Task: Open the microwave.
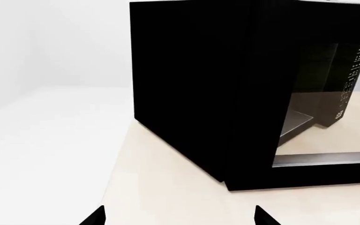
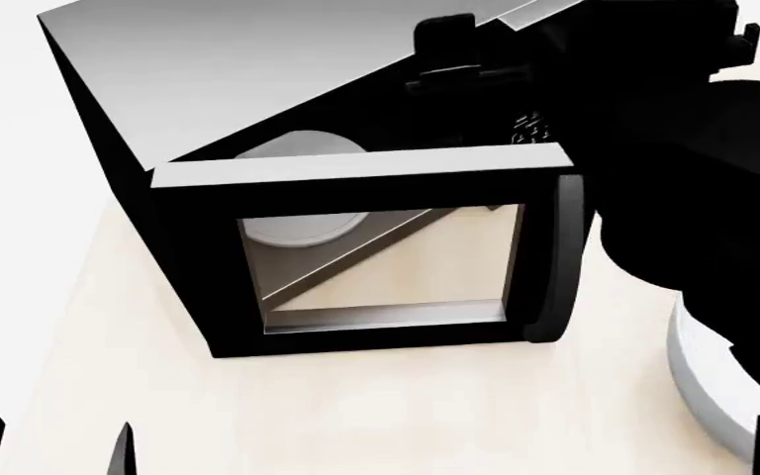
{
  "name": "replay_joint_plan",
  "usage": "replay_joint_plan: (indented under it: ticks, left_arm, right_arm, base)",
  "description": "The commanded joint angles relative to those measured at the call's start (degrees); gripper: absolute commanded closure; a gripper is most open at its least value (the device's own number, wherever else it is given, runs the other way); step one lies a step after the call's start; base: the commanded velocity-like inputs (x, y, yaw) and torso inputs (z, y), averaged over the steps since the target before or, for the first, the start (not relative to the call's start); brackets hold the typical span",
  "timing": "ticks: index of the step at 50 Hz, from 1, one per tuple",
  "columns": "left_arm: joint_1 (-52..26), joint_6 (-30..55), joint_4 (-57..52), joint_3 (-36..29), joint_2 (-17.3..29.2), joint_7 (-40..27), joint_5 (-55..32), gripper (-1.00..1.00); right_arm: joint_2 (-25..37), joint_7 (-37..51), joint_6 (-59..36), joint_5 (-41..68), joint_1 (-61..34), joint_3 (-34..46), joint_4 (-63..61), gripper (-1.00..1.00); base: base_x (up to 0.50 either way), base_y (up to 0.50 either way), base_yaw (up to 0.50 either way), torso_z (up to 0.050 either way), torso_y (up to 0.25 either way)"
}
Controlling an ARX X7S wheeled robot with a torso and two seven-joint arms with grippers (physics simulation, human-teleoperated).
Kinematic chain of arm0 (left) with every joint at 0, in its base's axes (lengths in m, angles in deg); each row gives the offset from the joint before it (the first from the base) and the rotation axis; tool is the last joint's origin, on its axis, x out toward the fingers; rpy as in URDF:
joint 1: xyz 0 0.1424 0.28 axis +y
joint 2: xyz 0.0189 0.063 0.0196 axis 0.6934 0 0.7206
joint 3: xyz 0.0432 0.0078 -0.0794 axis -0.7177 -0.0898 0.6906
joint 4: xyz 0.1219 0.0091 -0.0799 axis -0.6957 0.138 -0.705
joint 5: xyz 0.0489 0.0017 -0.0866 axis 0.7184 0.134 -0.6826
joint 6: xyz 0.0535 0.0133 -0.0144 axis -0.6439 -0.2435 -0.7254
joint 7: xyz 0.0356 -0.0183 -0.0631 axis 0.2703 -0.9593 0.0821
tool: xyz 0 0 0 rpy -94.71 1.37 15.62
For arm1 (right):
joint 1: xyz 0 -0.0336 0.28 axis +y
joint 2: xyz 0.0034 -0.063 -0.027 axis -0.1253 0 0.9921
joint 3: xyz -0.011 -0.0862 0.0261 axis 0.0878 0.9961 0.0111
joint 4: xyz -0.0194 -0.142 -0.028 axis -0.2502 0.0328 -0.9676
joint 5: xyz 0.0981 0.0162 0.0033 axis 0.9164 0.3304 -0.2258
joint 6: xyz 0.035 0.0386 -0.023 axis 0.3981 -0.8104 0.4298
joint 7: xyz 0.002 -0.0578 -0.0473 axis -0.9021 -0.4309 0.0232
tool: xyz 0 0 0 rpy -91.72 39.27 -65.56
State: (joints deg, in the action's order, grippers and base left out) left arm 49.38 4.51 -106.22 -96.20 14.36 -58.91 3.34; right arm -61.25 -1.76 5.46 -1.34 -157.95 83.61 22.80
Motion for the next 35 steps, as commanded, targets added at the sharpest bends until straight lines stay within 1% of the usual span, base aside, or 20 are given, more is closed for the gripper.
replay_joint_plan:
  ticks: [1, 12, 35]
  left_arm:
    - [-0.01, -0.06, -0.15, -0.14, 0.17, -0.12, -0.21, -1.00]
    - [-0.01, -0.25, -0.01, -0.38, 0.26, -0.17, -0.26, -1.00]
    - [-0.05, -0.50, 0.03, -0.41, 0.67, -0.24, -0.94, -1.00]
  right_arm:
    - [-1.08, -0.50, -3.60, -0.29, -4.95, 2.32, 7.38, -1.00]
    - [-2.18, -3.39, -1.18, -3.57, -7.88, 5.67, 15.79, -1.00]
    - [-5.97, -9.64, 6.58, -10.68, -10.63, 13.27, 31.16, -1.00]
  base:
    - [0.00, 0.00, 0.00, 0.000, 0.000]
    - [0.00, 0.00, 0.00, 0.000, 0.000]
    - [0.00, 0.00, 0.00, 0.000, 0.000]
